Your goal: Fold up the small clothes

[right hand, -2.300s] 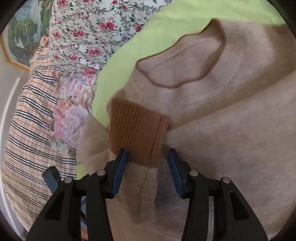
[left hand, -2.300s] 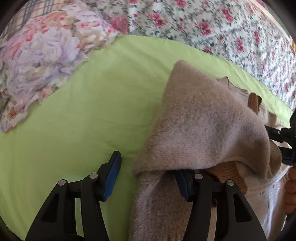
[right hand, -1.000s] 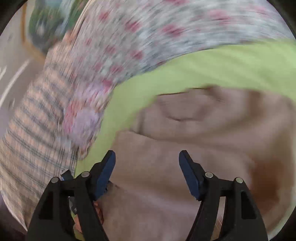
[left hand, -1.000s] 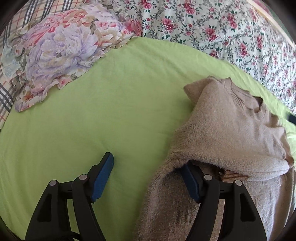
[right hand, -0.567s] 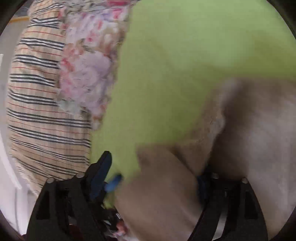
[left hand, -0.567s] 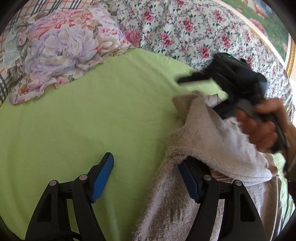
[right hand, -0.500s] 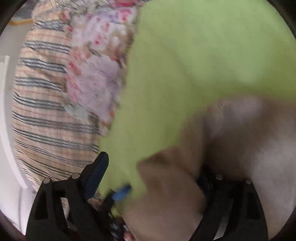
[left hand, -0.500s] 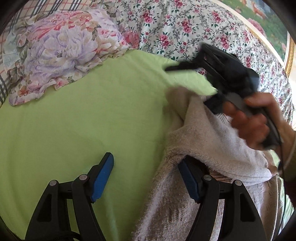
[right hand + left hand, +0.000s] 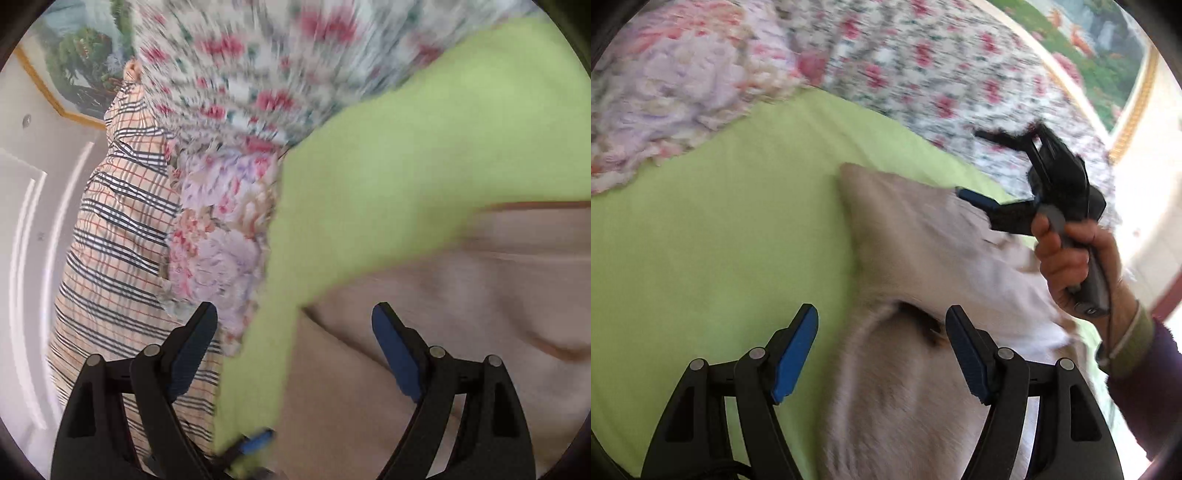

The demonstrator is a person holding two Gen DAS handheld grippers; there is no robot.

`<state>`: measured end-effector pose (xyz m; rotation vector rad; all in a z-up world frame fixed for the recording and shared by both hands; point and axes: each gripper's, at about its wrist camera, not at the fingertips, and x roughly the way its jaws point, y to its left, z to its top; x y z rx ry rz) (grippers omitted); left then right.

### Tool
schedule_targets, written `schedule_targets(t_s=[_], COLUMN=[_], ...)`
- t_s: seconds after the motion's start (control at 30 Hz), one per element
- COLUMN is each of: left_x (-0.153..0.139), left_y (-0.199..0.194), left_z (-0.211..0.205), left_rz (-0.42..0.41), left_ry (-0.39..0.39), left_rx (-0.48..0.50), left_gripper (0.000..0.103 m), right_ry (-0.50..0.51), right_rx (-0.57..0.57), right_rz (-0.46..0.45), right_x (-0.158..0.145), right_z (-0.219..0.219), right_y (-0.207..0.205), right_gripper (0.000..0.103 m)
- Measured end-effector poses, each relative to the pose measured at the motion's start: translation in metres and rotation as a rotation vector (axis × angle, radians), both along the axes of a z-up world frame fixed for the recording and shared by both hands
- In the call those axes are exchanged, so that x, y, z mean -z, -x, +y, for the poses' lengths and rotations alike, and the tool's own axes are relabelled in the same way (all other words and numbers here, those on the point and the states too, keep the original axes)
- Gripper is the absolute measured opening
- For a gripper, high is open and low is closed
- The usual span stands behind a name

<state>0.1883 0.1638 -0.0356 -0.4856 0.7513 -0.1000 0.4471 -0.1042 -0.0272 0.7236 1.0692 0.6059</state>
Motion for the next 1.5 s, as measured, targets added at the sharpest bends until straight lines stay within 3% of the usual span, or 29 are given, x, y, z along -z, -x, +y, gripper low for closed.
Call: schedule_targets(t_s=[0.03,0.17,0.37,0.5,0.63,0.7,0.73,0.87,0.93,1.07,1.13,1.3,1.5], left_x=[-0.003,-0.017,-0.014,-0.007,0.003,0.008,0.009,0.011,0.014,0.026,0.027,0.025,0.007], left_y=[-0.001,-0.023,-0.079,-0.101,-0.108,-0.110,-0.110,-0.111,-0.113,-0.118,-0.118,-0.112,-0.065], left_z=[0.001,0.014,0.023,0.021,0.014,0.008,0.005,-0.005,-0.010,-0.019,-0.021,-0.014,-0.016], left_rz=[0.016,0.069,0.165,0.208,0.234,0.250,0.255,0.265,0.270,0.296,0.283,0.266,0.245], left_ry=[0.009,0.022,-0.057,-0.146,-0.208,-0.236,-0.252,-0.334,-0.376,-0.469,-0.506,-0.507,-0.440], left_rx=[0.015,0.029,0.031,0.003,-0.004,0.003,0.006,0.012,0.019,0.014,0.013,0.002,0.013], left_gripper=[0.072,0.072,0.072,0.072,0.072,0.072,0.072,0.072,0.073,0.074,0.074,0.074,0.072], right_ry=[0.062,0.152,0.387,0.451,0.517,0.529,0.538,0.581,0.594,0.673,0.670,0.575,0.509], right_rx=[0.031,0.144,0.359,0.374,0.306,0.262,0.254,0.320,0.321,0.271,0.290,0.341,0.386], right_rz=[-0.014,-0.030,-0.025,0.061,0.094,0.104,0.105,-0.048,-0.024,0.100,0.104,0.036,-0.027], right_x=[-0.010,-0.028,-0.041,-0.021,-0.001,0.005,0.004,-0.040,-0.036,0.007,0.012,-0.019,-0.047], right_z=[-0.024,-0.097,-0.184,-0.205,-0.187,-0.176,-0.172,-0.173,-0.177,-0.169,-0.165,-0.163,-0.166], right_y=[0.018,0.076,0.174,0.197,0.193,0.186,0.184,0.192,0.192,0.182,0.185,0.213,0.277], right_gripper=[0.087,0.087,0.083,0.067,0.062,0.040,0.005,0.006,0.006,0.008,0.010,0.040,0.041])
